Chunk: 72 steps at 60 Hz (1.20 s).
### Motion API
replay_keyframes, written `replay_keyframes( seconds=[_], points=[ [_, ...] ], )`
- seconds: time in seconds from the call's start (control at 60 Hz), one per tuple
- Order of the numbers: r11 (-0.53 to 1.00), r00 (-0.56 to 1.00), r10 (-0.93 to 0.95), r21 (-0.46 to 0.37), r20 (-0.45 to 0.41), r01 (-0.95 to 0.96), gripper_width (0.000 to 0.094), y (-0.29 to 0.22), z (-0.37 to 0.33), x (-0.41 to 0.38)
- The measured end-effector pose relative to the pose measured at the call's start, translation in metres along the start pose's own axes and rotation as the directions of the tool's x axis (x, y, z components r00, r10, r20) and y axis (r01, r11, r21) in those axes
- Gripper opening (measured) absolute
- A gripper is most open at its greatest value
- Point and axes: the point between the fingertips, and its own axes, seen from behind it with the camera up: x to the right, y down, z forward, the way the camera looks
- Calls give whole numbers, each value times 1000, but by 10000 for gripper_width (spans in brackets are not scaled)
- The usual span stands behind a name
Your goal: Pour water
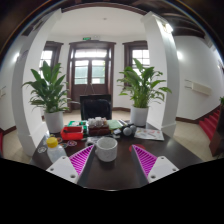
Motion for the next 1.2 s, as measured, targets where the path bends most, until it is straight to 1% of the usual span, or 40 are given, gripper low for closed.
replay_keyframes(
  seconds=[0.083,0.1,0.117,0.167,0.333,0.467,0.683,0.783,0.9,0.933,0.95,0.983,1.0,1.017,1.05,1.067,1.083,1.1,1.117,1.167,1.2],
  points=[
    [1000,999,-15,2,35,15,733,18,-4,-32],
    [1000,999,-14,-2,43,14,732,7,0,-25],
    [1000,999,-16,-4,46,16,732,22,-6,-39],
    [1000,998,-21,-8,62,21,732,39,-11,-60],
    [999,981,-32,-17,192,36,738,68,-10,-130],
    [997,962,-63,-21,267,72,739,84,0,-168],
    [996,945,-80,-11,316,88,740,92,33,-205],
    [997,945,-78,6,318,80,738,87,49,-214],
    [998,946,-62,2,318,64,734,86,69,-222],
    [998,946,-55,5,318,56,721,86,74,-224],
    [999,947,-52,8,316,52,694,85,75,-225],
    [998,952,-56,21,301,52,593,83,82,-224],
    [998,952,-59,27,299,54,568,82,82,-225],
    [998,952,-62,32,298,55,567,82,83,-225],
    [998,954,-55,37,295,46,532,81,83,-225],
    [999,954,-48,39,295,38,537,80,86,-222],
    [999,955,-42,40,292,32,506,81,86,-222],
    [999,956,-39,43,291,28,509,81,85,-222],
    [999,956,-36,46,290,24,482,81,85,-223],
    [998,956,-44,53,289,30,452,82,85,-224],
    [998,957,-44,53,288,30,452,82,85,-224]
  ],
)
